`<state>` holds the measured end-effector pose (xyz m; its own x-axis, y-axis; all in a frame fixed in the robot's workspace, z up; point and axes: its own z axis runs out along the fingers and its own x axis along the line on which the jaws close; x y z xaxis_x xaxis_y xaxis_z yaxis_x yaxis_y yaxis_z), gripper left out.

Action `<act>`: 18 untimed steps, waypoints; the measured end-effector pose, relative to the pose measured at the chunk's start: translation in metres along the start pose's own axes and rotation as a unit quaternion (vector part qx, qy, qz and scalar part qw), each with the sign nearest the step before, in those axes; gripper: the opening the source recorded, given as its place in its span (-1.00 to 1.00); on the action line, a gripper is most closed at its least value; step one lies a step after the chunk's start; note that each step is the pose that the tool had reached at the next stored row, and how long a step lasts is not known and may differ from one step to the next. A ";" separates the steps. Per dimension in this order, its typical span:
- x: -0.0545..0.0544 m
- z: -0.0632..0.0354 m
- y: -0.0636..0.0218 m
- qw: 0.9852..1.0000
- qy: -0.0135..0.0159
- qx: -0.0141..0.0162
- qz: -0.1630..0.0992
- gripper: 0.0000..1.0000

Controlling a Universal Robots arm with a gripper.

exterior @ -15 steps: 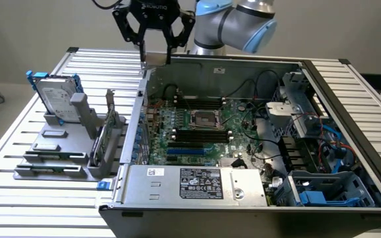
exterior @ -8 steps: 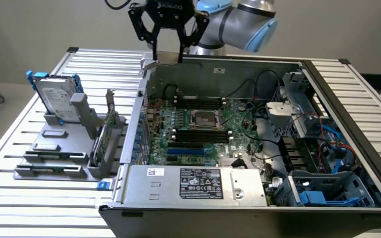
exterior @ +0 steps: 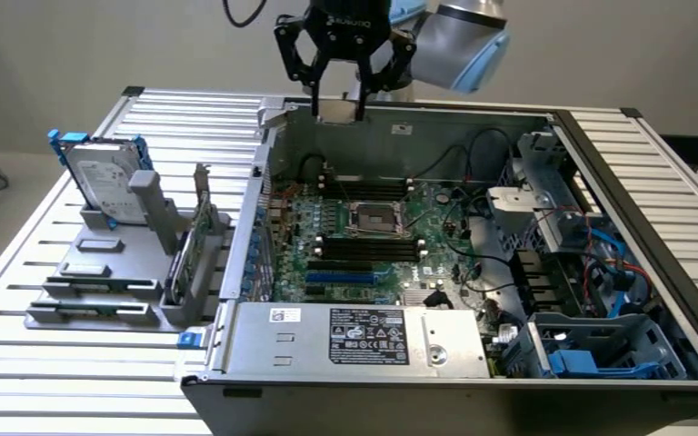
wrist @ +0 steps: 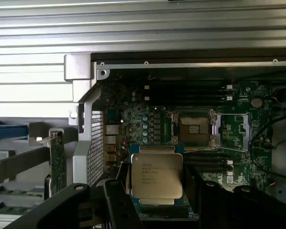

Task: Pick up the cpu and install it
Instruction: 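Pick up the cpu and move it towards the insertion slot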

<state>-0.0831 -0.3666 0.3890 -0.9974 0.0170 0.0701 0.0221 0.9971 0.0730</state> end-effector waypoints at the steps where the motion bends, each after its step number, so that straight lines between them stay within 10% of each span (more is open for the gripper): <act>1: -0.005 0.0015 0.0010 1.000 0.000 0.000 0.000 0.09; 8: -0.035 0.0127 0.0067 1.000 0.000 0.000 0.000 0.09; 18: -0.045 0.0303 0.0071 1.000 0.000 0.000 0.000 0.09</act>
<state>-0.0404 -0.3580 0.3563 -0.9973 0.0177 0.0710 0.0229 0.9971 0.0728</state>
